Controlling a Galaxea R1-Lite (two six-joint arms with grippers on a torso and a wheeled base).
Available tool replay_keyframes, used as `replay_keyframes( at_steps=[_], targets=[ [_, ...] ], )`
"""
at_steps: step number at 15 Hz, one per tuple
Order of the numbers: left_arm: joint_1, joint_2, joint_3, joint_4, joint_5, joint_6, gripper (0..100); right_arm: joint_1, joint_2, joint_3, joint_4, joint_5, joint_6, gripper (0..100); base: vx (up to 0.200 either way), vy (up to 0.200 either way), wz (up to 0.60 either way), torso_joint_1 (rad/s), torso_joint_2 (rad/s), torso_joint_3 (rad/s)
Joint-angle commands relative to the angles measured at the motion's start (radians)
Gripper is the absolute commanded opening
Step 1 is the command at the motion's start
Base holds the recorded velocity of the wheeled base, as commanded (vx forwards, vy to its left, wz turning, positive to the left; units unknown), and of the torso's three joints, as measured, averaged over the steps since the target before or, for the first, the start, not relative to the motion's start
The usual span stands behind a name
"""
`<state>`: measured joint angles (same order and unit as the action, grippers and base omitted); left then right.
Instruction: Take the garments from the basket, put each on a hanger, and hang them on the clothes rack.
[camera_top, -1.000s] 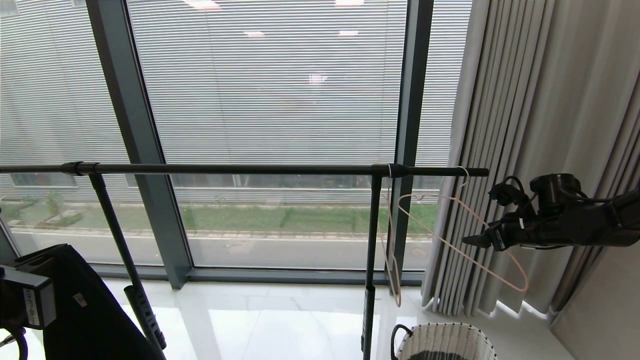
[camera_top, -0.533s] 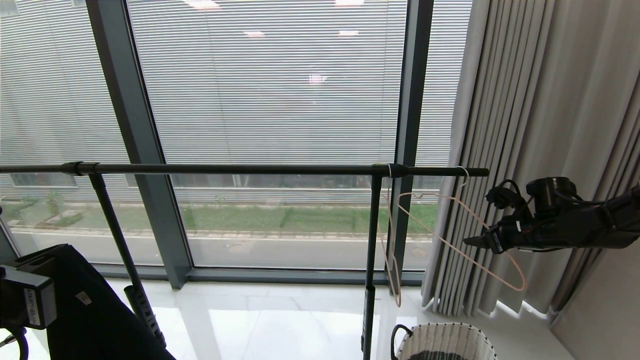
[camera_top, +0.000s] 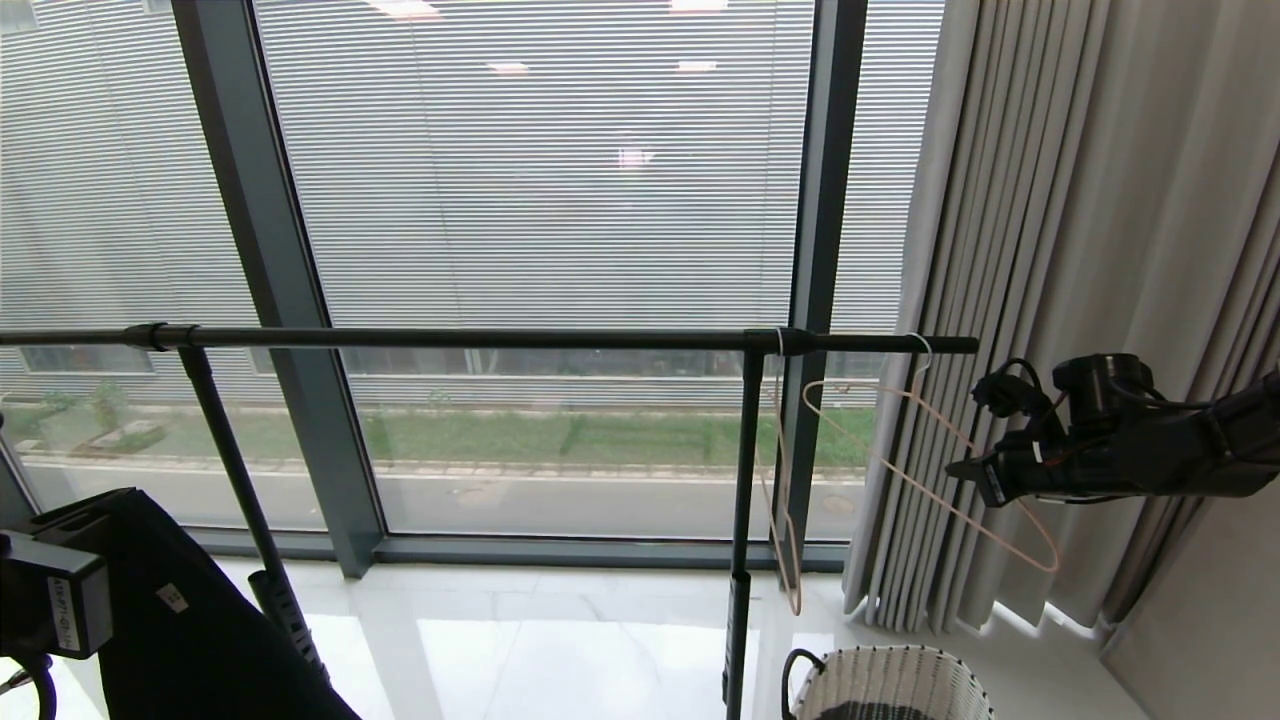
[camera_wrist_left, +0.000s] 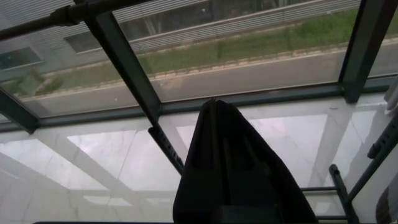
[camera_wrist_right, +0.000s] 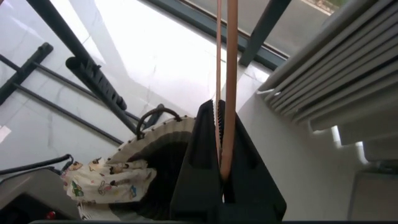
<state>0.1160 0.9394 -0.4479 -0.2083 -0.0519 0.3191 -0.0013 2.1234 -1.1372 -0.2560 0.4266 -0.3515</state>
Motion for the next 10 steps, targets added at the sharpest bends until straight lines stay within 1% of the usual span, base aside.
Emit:
replay_keyframes(
  at_steps=[1, 3, 5, 6, 7, 9, 10],
  targets=[
    [0.001, -0.002, 0.001, 0.000, 0.000, 0.000, 0, 0.000, -0.020, 0.001, 0.000, 0.000, 0.002, 0, 0.000, 0.000, 0.00, 0.000, 0.00, 0.000],
    [0.001, -0.002, 0.000, 0.000, 0.001, 0.000, 0, 0.000, -0.040, 0.008, -0.002, 0.001, 0.005, 0, 0.000, 0.000, 0.00, 0.000, 0.00, 0.000],
    [0.001, -0.004, 0.000, 0.000, 0.001, 0.000, 0, 0.000, -0.069, 0.034, -0.035, 0.003, 0.008, 0, 0.000, 0.000, 0.00, 0.000, 0.00, 0.000],
    [0.001, -0.004, -0.002, 0.000, 0.001, 0.000, 0, 0.000, -0.077, 0.074, -0.126, -0.002, 0.014, 0, 0.000, 0.000, 0.00, 0.000, 0.00, 0.000],
    [0.001, -0.005, -0.003, 0.000, 0.001, 0.000, 0, 0.001, -0.092, 0.105, -0.164, -0.002, 0.048, 0, 0.000, 0.000, 0.00, 0.000, 0.00, 0.000],
    [0.001, -0.014, -0.006, 0.000, 0.001, -0.002, 0, 0.023, -0.148, 0.155, -0.195, -0.012, 0.144, 0, 0.000, 0.000, 0.00, 0.000, 0.00, 0.000],
    [0.001, -0.021, -0.005, 0.000, 0.001, -0.002, 0, 0.030, -0.168, 0.175, -0.226, -0.029, 0.172, 0, 0.000, 0.000, 0.00, 0.000, 0.00, 0.000]
  ],
)
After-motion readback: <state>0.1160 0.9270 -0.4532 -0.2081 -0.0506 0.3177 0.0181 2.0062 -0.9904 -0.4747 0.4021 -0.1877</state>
